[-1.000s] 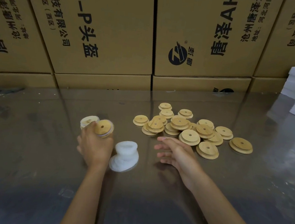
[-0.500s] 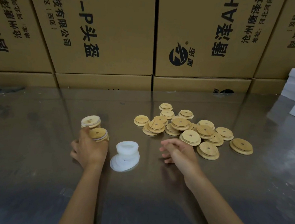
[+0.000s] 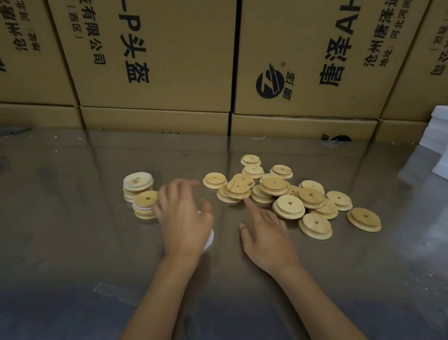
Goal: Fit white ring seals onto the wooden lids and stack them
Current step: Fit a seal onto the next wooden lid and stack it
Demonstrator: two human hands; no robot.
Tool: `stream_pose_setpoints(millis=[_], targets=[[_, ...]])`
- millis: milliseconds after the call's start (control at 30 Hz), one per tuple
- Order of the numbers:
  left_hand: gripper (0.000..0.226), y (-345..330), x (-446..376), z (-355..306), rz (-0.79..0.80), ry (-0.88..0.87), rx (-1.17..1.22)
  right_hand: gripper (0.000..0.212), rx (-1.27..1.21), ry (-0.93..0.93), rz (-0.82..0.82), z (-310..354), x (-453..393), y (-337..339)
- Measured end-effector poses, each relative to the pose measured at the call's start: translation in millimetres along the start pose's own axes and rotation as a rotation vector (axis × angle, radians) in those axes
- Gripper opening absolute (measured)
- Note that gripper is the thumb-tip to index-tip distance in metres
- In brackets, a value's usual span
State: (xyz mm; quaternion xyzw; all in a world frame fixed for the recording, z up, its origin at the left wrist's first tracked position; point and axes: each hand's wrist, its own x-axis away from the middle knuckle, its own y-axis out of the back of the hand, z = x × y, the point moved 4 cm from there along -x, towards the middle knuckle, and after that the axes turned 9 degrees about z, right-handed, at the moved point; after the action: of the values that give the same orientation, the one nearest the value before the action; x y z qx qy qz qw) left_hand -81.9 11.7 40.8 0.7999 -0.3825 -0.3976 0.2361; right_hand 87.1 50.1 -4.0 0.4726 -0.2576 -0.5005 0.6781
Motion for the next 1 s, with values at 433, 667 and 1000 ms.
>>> stream_pose_setpoints(millis=[433,667,1000], targets=[[0.03,-43.6,25.6,-29.1,0.353,-0.289,-0.085,0.07,0.152,-0.023,0.104,1.0,-50.0,-3.3],[0.037,-38.9,23.8,-31.0,0.327,-0.3,-0.072,0.045,-0.208,0.019,-0.138,-2.3,-49.1,7.0],[0.038,-24.4,5.8,-1.8,0.32,-0.029,-0.154,0.039,-0.872,-0.005,-0.217,-10.9,-15.7,13.3]])
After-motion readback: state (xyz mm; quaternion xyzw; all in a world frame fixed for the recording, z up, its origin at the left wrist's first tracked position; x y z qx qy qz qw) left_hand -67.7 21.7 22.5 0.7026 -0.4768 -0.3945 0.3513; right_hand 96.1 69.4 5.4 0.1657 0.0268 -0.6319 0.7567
